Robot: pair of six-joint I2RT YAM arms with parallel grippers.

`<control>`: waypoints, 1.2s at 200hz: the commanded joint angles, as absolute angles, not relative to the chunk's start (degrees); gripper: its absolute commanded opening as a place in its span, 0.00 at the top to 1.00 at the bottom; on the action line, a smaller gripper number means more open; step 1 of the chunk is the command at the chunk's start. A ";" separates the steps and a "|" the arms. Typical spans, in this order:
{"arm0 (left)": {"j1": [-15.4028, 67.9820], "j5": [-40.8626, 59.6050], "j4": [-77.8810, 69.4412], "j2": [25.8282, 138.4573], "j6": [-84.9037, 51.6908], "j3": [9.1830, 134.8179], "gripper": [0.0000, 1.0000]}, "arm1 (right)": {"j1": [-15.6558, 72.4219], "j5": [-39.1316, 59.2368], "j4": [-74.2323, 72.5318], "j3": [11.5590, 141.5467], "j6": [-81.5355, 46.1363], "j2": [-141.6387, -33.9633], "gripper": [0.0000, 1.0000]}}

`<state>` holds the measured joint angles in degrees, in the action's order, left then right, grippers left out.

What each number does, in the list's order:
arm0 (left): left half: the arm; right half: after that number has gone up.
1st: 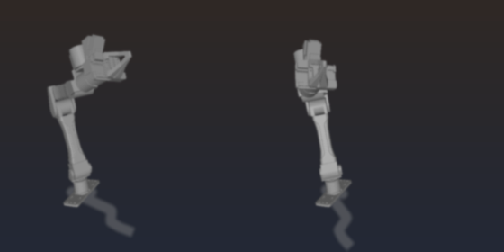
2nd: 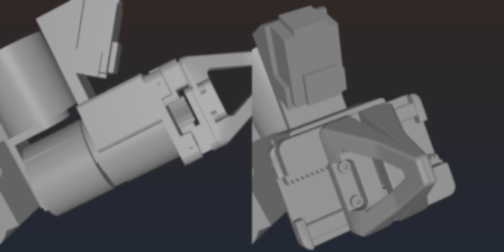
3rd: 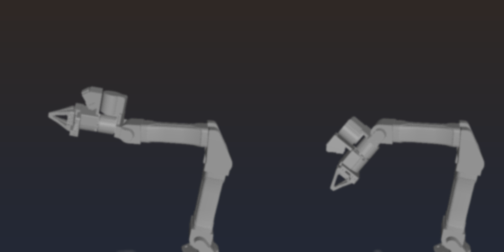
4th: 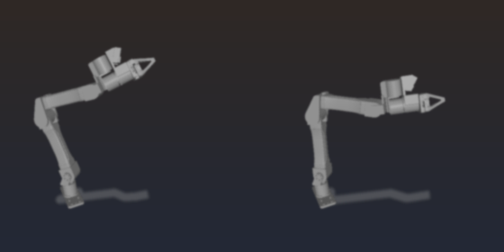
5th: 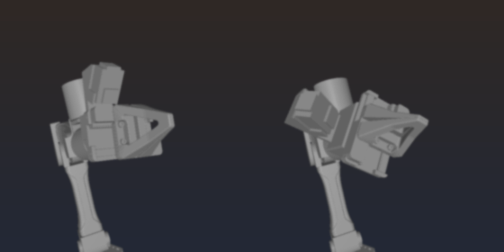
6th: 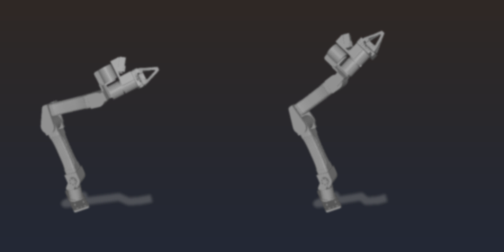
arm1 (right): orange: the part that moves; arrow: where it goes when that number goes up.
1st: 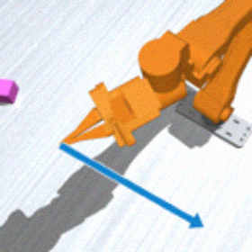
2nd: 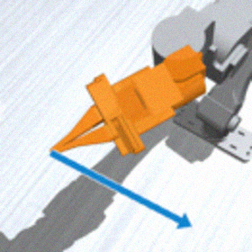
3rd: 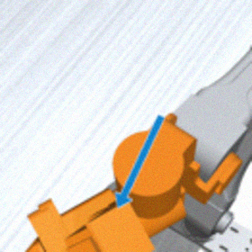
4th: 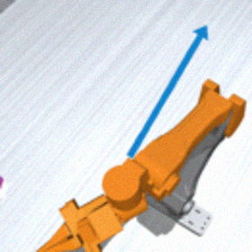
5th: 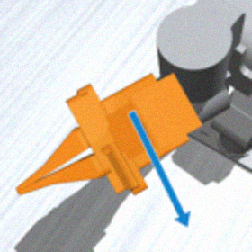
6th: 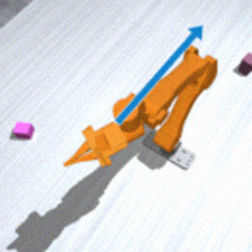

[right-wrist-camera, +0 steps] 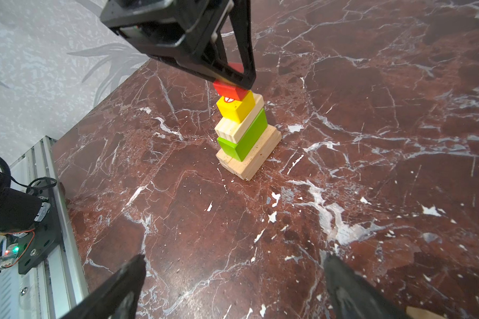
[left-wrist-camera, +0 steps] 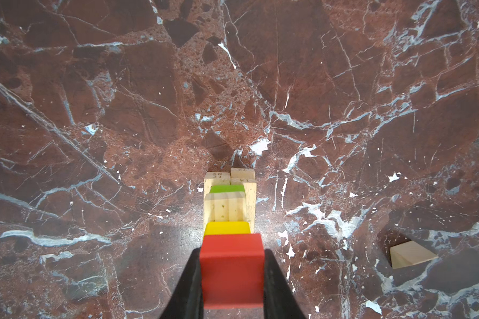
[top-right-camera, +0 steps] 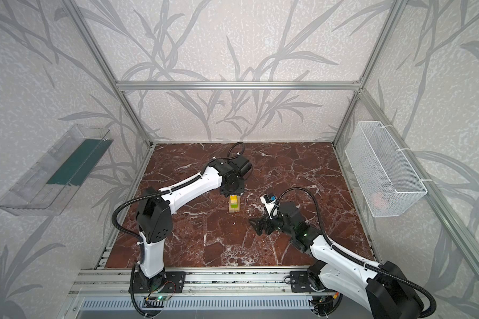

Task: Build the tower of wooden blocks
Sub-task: 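Carry the red cube with the left gripper over the stack top, then lower the red cube onto the yellow cube and open the left gripper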

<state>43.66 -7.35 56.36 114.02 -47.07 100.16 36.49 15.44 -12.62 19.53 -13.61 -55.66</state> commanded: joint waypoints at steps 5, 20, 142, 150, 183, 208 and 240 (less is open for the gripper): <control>43.59 -8.63 58.62 115.26 -46.60 101.55 0.81 | 36.68 14.63 -13.69 19.58 -13.07 -54.76 0.01; 43.59 -8.66 58.62 115.31 -46.65 101.51 0.81 | 36.66 14.55 -13.58 19.54 -13.01 -54.66 0.01; 43.60 -9.53 59.24 114.35 -46.45 100.81 0.71 | 36.73 13.45 -13.18 19.42 -13.01 -54.05 0.01; 43.59 -9.58 59.32 114.35 -46.49 100.81 0.70 | 36.66 13.45 -13.21 19.42 -13.01 -54.08 0.01; 43.59 -9.75 59.35 114.16 -46.49 100.77 0.62 | 36.65 13.10 -13.08 19.42 -13.01 -54.09 0.01; 43.59 -9.58 59.41 114.00 -46.63 100.81 0.59 | 36.72 13.00 -12.99 19.50 -13.01 -54.05 0.01; 43.62 -9.42 59.25 114.01 -46.67 100.61 0.58 | 36.66 12.84 -12.99 19.52 -13.01 -54.14 0.01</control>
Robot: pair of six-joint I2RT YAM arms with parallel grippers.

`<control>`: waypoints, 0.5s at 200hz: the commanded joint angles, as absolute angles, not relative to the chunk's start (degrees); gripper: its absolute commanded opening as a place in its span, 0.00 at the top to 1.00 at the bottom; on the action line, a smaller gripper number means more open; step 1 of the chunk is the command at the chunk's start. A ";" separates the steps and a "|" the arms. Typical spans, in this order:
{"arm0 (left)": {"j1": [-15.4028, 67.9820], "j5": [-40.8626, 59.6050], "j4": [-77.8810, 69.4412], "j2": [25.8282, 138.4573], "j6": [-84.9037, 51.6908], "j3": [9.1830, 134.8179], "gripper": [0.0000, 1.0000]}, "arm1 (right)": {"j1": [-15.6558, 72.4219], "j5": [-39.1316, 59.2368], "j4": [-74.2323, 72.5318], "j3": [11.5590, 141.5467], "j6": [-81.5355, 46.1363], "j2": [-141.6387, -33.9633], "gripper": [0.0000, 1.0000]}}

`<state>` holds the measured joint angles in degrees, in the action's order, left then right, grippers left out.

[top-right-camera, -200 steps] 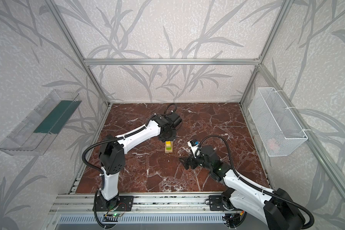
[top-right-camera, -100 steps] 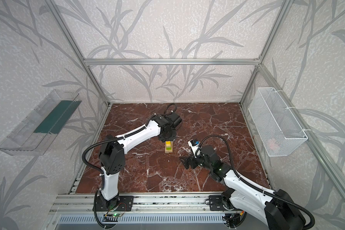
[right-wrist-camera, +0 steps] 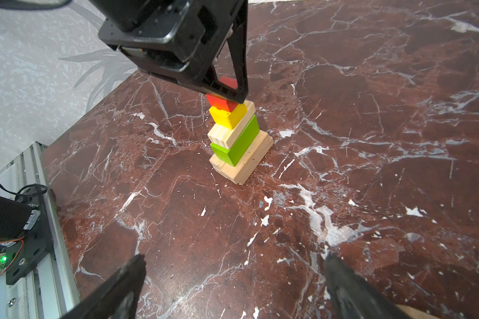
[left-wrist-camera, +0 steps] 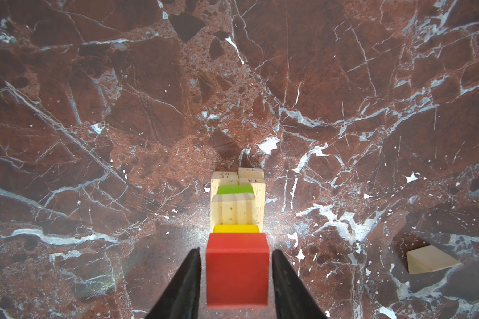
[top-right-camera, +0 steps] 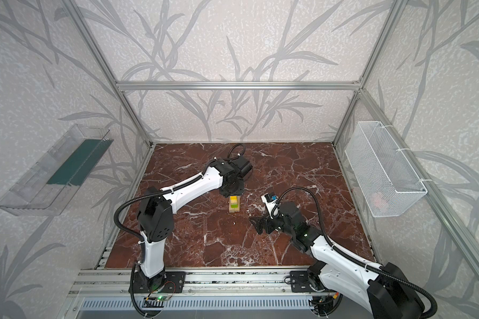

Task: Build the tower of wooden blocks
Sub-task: 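Lower the red cube onto the yellow cube and open the left gripper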

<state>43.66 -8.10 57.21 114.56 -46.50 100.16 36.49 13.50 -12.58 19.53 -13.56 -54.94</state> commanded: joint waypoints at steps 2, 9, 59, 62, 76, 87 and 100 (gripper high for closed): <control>43.67 -9.36 59.24 114.00 -46.67 100.63 0.58 | 36.67 12.83 -12.89 19.51 -13.01 -54.14 0.01; 43.68 -9.32 59.11 114.00 -46.76 100.48 0.58 | 36.69 12.83 -12.90 19.60 -13.01 -54.22 0.01; 43.68 -9.20 58.56 113.60 -47.28 99.22 0.61 | 36.72 12.61 -12.83 19.56 -13.01 -54.05 0.01; 43.68 -9.23 58.58 113.62 -47.35 99.20 0.61 | 36.71 12.62 -12.83 19.58 -13.01 -54.13 0.01; 43.68 -9.14 58.54 113.58 -47.79 98.96 0.61 | 36.71 12.57 -12.82 19.60 -13.01 -54.23 0.01; 43.68 -9.27 58.61 113.58 -47.99 98.83 0.61 | 36.74 12.55 -12.79 19.60 -13.01 -54.23 0.01; 43.68 -9.08 58.46 113.65 -48.08 98.62 0.61 | 36.66 12.48 -12.81 19.60 -13.03 -54.10 0.01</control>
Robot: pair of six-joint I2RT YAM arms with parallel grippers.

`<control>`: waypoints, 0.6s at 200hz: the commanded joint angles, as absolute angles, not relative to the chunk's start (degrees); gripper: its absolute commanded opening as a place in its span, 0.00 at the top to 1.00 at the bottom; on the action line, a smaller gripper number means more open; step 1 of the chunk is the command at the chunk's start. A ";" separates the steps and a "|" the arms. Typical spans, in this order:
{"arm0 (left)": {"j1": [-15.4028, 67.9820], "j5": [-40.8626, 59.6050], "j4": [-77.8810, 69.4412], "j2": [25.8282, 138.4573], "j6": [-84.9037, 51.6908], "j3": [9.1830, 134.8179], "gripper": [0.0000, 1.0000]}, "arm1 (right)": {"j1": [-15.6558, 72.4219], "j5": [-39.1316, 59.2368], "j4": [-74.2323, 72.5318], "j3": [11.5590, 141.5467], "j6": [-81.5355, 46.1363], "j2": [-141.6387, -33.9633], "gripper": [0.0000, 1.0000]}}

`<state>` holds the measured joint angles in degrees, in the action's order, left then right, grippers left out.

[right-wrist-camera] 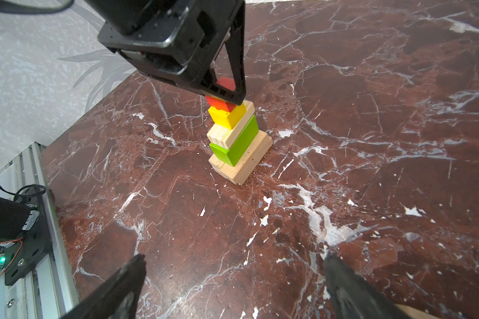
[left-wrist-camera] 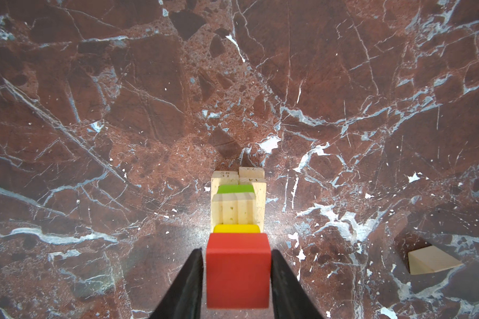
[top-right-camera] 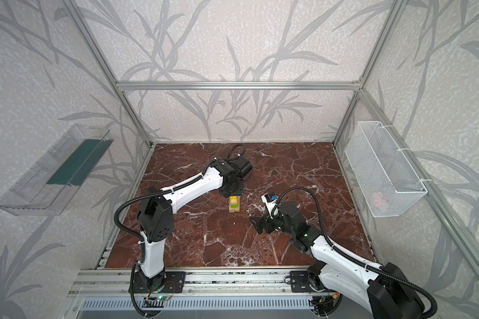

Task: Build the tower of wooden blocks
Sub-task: 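Lower the red cube onto the yellow cube and open the left gripper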

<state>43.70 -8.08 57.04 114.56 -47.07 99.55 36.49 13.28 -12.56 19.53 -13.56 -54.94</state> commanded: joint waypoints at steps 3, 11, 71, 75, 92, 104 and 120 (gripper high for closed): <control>43.68 -8.99 58.38 113.69 -48.15 98.58 0.61 | 36.66 12.40 -12.75 19.60 -13.01 -54.01 0.01; 43.68 -8.74 58.07 113.71 -48.24 98.42 0.61 | 36.68 12.39 -12.75 19.60 -13.01 -54.05 0.01; 43.68 -8.00 57.38 113.63 -48.08 98.14 0.67 | 36.71 12.14 -12.57 19.64 -13.01 -54.05 0.01; 43.68 -8.00 57.31 113.57 -47.99 98.17 0.67 | 36.70 12.13 -12.51 19.61 -13.01 -54.05 0.01; 43.68 -8.08 57.39 113.47 -47.97 98.17 0.68 | 36.71 12.10 -12.55 19.60 -13.01 -54.05 0.01; 43.76 -8.09 57.48 113.47 -47.95 98.12 0.68 | 36.72 12.04 -12.56 19.60 -13.01 -54.05 0.01; 43.68 -8.09 57.56 113.55 -47.92 98.10 0.65 | 36.66 11.96 -12.57 19.60 -13.01 -54.05 0.01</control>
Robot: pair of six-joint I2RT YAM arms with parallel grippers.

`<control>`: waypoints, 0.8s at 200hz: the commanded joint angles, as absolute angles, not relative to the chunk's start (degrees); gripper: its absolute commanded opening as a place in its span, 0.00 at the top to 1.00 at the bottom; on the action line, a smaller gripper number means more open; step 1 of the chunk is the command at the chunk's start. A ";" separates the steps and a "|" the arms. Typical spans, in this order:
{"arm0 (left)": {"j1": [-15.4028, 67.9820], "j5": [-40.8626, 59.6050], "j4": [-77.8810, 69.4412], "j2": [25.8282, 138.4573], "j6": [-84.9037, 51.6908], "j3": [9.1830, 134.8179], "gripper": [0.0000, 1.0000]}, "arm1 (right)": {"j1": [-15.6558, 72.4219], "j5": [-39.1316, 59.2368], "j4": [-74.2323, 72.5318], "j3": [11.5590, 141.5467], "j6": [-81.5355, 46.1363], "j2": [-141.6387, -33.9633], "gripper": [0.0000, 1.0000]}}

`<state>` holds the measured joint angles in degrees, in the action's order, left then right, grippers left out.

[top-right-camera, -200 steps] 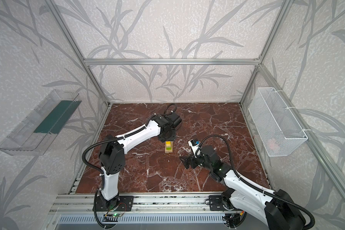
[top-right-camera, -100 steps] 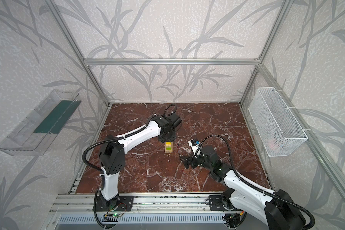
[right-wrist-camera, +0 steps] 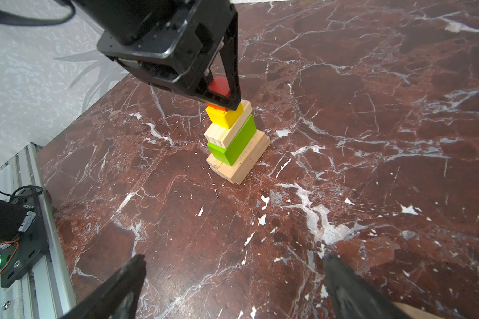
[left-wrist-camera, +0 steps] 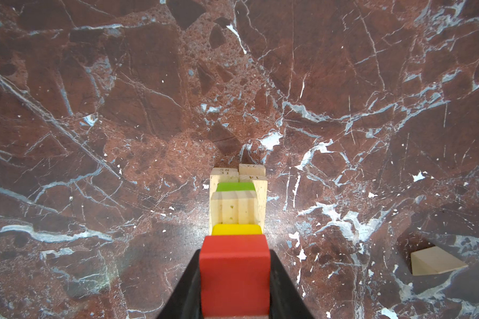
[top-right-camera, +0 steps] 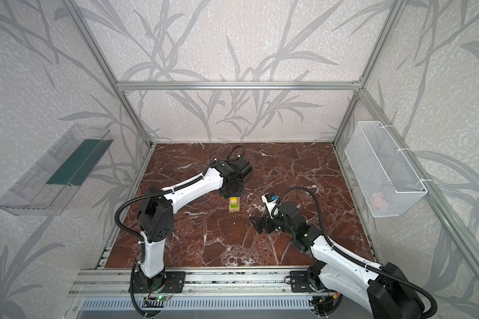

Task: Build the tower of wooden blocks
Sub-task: 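Lower the red cube onto the yellow cube and open the left gripper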

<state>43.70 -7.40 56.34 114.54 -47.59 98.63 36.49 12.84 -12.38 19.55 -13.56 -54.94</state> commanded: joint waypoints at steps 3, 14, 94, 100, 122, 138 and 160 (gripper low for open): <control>43.70 -8.09 57.59 113.51 -47.90 98.14 0.64 | 36.67 11.95 -12.54 19.60 -13.00 -54.05 0.01; 43.69 -8.00 57.57 113.32 -47.81 98.21 0.60 | 36.71 11.78 -12.48 19.60 -13.00 -54.05 0.01; 43.87 -7.69 55.92 105.22 -45.78 96.35 0.36 | 36.61 10.29 -11.51 19.52 -13.58 -53.44 0.01; 43.94 -7.88 55.75 104.00 -45.47 95.88 0.35 | 36.57 10.27 -11.45 19.57 -13.62 -53.48 0.01; 44.03 -8.52 54.40 98.62 -43.85 92.44 0.29 | 36.26 7.26 -9.43 20.26 -14.86 -53.61 0.01; 44.03 -8.47 52.46 93.98 -42.38 88.70 0.25 | 35.41 6.20 -7.46 21.10 -15.97 -53.87 0.01; 44.03 -7.15 47.38 86.76 -40.26 81.37 0.17 | 34.21 3.26 -0.14 25.51 -18.25 -55.52 0.01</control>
